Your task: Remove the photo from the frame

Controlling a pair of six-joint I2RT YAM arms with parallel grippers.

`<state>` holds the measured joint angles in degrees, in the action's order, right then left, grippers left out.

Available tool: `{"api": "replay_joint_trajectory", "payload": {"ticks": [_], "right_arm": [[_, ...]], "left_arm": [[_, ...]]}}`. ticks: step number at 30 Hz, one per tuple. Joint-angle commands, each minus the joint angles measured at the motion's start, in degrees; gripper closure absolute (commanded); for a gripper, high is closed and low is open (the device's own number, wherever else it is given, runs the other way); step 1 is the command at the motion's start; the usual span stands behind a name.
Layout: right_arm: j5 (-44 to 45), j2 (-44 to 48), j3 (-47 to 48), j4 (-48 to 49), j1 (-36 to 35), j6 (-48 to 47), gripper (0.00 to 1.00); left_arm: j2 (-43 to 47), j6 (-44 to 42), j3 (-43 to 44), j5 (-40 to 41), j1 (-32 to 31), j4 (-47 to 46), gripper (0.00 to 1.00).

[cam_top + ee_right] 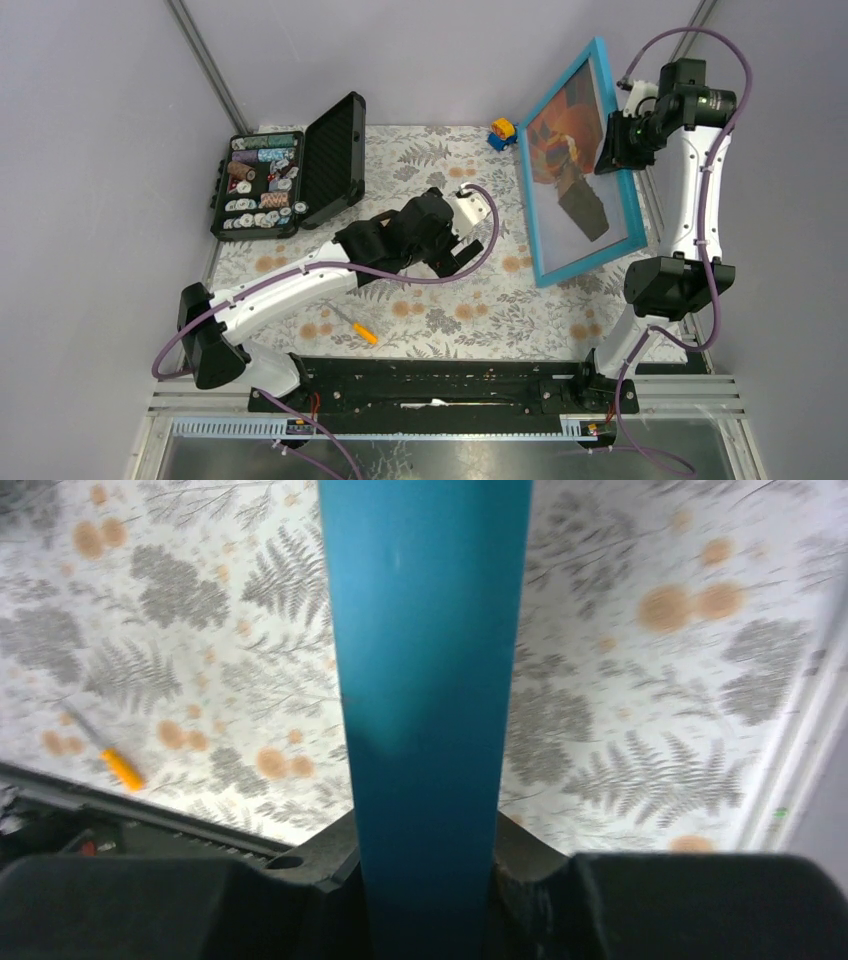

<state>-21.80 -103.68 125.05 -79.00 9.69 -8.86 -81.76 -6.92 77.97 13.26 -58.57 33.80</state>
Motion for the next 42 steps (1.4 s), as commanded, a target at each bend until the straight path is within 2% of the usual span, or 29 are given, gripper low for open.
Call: {"api": "replay_joint_trajectory", "payload": {"ticks": [1, 8, 12, 15, 20, 22, 30, 34, 38, 42], "right_arm": [[7.4, 0.4, 10.2, 4.9, 0.1, -9.7, 1.0], [11.2, 2.1, 10.9, 5.9, -0.4, -14.8, 1.0], [16.0, 4.5, 7.9, 7.1, -4.6, -19.1, 1.0], [21.7, 8.8, -0.7, 12.0, -9.1, -21.2, 1.0], [31.2, 14.0, -13.7, 20.0, -16.8, -22.5, 1.0], [32.1, 15.2, -17.0, 21.5, -18.3, -22.0, 1.0], [37.1, 23.7, -37.0, 32.5, -28.0, -22.8, 1.0], [40.3, 26.5, -44.1, 36.8, -32.6, -22.8, 1.0], [43.3, 28.0, -51.1, 40.3, -36.7, -22.8, 0.9], [46.3, 30.3, -59.0, 47.2, -40.3, -22.8, 0.86]], "left_arm": [[2.6, 1.3, -1.1, -0.7, 1.4, -1.5, 0.01], [1.9, 2.2, -0.6, 0.2, 3.9, -1.5, 0.01], [1.8, 5.2, 0.4, -2.1, 7.4, -1.4, 0.01], [2.5, 8.5, 0.8, -6.0, 11.7, -1.8, 0.01], [3.5, 10.0, 1.8, -19.4, 18.6, -1.2, 0.01], [3.6, 10.2, 2.8, -23.2, 20.3, 0.2, 0.01], [7.0, 12.1, 6.0, -24.6, 26.5, 2.8, 0.01], [9.0, 14.0, 7.4, -24.0, 28.4, 3.6, 0.01], [9.7, 14.7, 7.6, -23.1, 29.6, 3.6, 0.01], [9.4, 15.2, 7.0, -23.9, 31.2, 3.4, 0.01]]}}
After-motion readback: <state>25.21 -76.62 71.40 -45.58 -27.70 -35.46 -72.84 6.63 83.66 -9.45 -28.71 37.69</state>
